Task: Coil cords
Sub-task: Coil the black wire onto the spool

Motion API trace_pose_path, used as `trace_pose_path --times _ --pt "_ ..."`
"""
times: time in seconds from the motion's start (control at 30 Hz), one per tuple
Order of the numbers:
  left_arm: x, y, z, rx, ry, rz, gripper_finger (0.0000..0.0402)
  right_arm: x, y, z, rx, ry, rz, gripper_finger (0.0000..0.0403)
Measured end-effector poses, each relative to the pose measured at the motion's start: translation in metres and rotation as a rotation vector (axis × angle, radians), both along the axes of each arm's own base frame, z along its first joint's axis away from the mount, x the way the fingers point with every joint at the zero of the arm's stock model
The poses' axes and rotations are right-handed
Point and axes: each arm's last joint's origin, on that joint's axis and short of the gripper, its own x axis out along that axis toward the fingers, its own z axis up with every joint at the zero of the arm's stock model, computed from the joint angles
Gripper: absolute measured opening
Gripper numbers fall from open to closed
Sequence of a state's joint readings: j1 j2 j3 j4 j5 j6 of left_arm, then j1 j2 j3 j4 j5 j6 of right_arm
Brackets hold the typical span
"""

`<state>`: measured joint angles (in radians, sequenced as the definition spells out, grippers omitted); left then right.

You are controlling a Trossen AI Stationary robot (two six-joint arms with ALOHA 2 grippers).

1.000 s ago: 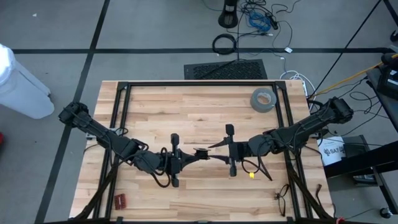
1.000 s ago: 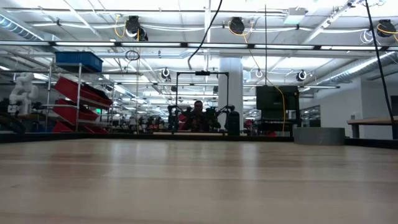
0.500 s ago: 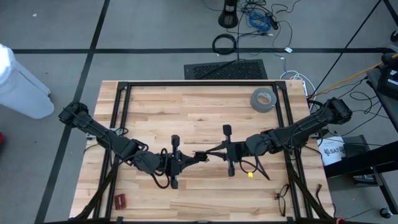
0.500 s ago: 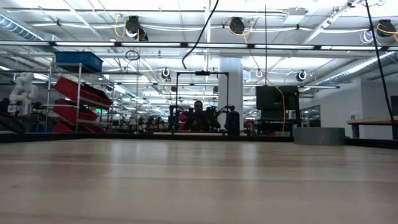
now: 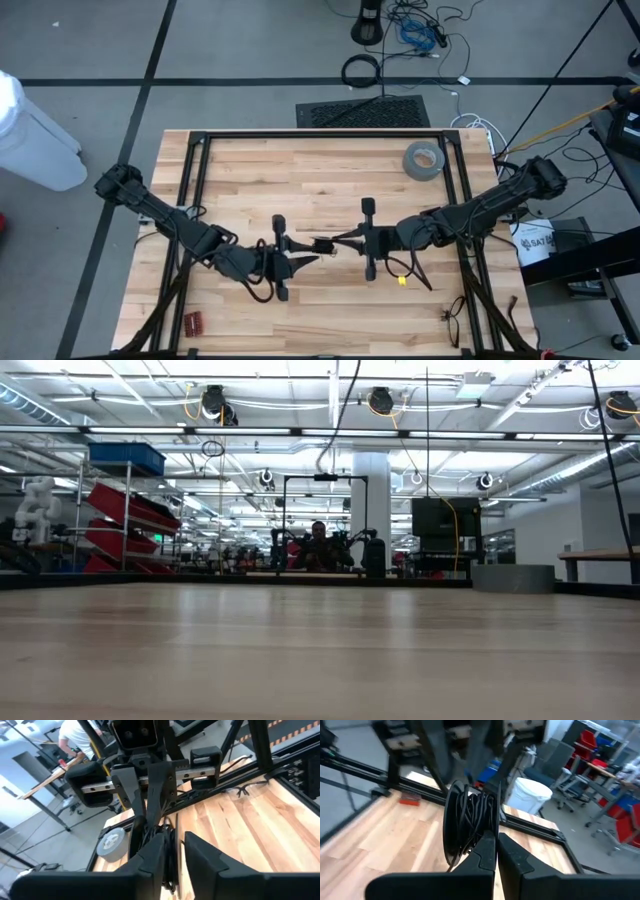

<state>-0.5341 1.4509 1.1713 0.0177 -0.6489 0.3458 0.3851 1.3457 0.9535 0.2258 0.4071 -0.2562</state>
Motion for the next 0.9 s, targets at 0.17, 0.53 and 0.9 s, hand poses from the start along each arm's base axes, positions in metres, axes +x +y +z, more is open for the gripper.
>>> trace_pose_path --times 0.17,0.53,0.9 --pt "-0.007 -0.009 0.0 0.021 -0.011 0.045 0.0107 -0.003 -0.004 0.003 -0.027 0.004 -0.045 0.0" --pt "-0.027 -0.023 0.006 -0.001 -0.09 0.289 0.0111 -0.019 -0.013 0.005 -0.112 0.079 -0.24 0.0" --pt "-0.046 -0.035 0.01 -0.31 -0.183 0.336 0.0111 -0.022 -0.019 0.004 -0.347 0.141 -0.401 0.0"
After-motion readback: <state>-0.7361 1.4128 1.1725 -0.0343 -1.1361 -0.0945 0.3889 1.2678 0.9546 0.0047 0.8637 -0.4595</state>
